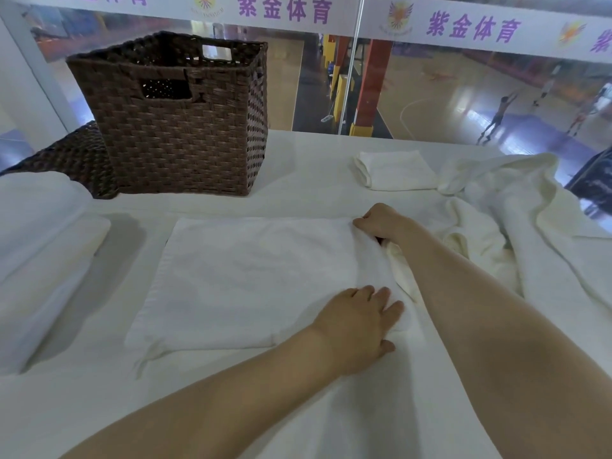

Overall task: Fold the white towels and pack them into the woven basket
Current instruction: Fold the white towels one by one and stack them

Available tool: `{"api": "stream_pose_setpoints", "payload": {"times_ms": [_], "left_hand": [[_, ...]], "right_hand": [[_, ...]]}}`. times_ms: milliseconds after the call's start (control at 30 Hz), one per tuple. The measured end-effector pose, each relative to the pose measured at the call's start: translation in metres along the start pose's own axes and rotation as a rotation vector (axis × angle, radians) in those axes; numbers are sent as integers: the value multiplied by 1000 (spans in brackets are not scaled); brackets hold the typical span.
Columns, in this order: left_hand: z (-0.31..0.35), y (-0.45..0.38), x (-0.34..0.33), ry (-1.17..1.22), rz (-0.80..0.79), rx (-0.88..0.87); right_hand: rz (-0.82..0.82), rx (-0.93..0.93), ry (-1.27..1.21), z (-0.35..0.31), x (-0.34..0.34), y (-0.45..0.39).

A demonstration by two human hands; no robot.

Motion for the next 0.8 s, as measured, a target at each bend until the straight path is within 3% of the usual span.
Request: {"api": "stream_pose_setpoints", "payload": {"times_ms": [133,267,367,433,633,800], "left_hand": [[36,-16,-5,-114,64,37],[39,-20,2,-134,-46,94],[38,-10,19,-62,66,32],[32,0,27,115,185,-7],[-19,63,63,884,514,233],[-49,107,71,1513,694,425]], "right_hand": [[0,10,12,1,0,1],[10,26,17,-2,3,4],[-32,10,-10,1,9,11],[-38,10,-69,4,16,19],[75,66,-181,-19,46,43],[142,154,15,-106,78,59]]}}
Point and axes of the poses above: each hand's wrist, its own y-axis away from the middle knuckle, its own x-axis out of the back of the hand, z = x × y, the point moved 3 cm from there along -y, towards the middle knuckle, and after that the axes turned 5 degrees about x, right-handed, at the moved point
